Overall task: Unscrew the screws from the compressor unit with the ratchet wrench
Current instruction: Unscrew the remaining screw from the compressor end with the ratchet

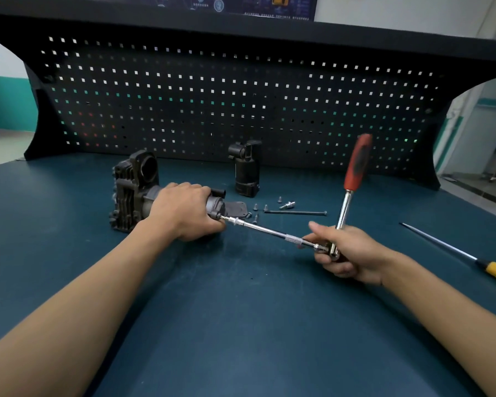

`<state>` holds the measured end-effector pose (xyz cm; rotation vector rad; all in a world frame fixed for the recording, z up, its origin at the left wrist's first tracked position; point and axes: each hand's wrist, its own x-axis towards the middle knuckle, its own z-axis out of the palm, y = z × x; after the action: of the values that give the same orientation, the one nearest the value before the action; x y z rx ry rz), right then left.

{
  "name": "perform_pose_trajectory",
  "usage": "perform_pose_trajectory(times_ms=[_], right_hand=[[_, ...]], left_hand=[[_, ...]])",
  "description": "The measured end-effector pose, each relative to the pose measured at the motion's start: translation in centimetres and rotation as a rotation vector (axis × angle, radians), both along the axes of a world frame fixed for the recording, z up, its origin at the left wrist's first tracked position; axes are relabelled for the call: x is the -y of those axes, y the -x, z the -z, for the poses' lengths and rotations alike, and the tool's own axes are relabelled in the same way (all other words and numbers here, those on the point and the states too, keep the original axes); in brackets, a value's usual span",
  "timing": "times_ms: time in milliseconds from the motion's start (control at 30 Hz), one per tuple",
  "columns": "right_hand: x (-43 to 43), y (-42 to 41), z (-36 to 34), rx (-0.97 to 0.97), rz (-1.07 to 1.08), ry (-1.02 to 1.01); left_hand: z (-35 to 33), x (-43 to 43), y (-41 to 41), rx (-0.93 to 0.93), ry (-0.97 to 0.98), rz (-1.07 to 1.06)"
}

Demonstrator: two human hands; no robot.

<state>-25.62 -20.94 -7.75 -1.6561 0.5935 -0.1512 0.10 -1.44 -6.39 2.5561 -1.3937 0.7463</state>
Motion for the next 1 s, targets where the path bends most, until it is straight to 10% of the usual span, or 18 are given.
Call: perform_pose_trajectory(times_ms=[467,1000], right_hand=[[0.0,-0.4,-1.2,0.036,-0.002,-0.657],[-0.4,0.5,0.4,0.323,-0.007,0.727]], left_hand=[[0.1,0.1,-0.2,0.0,0.012,0.0],[0.3,0.2,-0.3,0.016,0.032,0.019]])
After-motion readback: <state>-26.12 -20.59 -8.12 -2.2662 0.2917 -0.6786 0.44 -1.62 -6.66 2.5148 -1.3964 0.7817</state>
